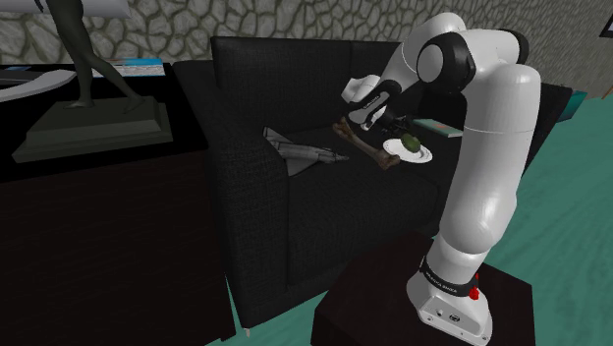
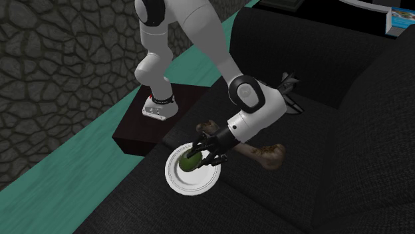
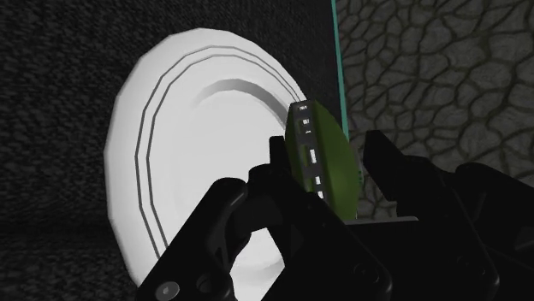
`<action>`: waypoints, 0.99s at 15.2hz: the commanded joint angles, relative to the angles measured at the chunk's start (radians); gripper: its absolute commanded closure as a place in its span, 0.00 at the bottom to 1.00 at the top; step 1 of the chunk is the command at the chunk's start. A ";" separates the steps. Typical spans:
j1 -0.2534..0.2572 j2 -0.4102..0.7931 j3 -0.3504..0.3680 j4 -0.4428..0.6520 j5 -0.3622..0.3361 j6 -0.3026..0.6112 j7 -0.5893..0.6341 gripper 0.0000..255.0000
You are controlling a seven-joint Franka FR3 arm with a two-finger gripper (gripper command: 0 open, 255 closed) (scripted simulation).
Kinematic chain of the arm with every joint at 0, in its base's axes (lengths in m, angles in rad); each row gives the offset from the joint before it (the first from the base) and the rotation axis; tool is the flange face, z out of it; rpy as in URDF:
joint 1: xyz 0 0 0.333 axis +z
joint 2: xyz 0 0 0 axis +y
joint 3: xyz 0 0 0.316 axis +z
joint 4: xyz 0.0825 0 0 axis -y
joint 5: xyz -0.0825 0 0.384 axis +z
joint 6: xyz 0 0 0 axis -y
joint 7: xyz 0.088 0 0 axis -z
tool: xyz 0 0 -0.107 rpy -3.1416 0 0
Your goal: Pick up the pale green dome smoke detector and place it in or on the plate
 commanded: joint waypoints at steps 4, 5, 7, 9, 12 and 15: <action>-0.009 0.036 0.001 -0.020 0.008 0.046 0.030 1.00; -0.009 0.036 0.001 -0.020 0.008 0.046 0.030 1.00; -0.009 0.036 0.001 -0.020 0.007 0.046 0.030 1.00; -0.010 0.036 0.002 -0.020 0.007 0.046 0.031 1.00; -0.010 0.039 0.003 -0.016 0.009 0.045 0.029 0.00; -0.011 0.042 0.002 -0.014 0.009 0.047 0.029 0.00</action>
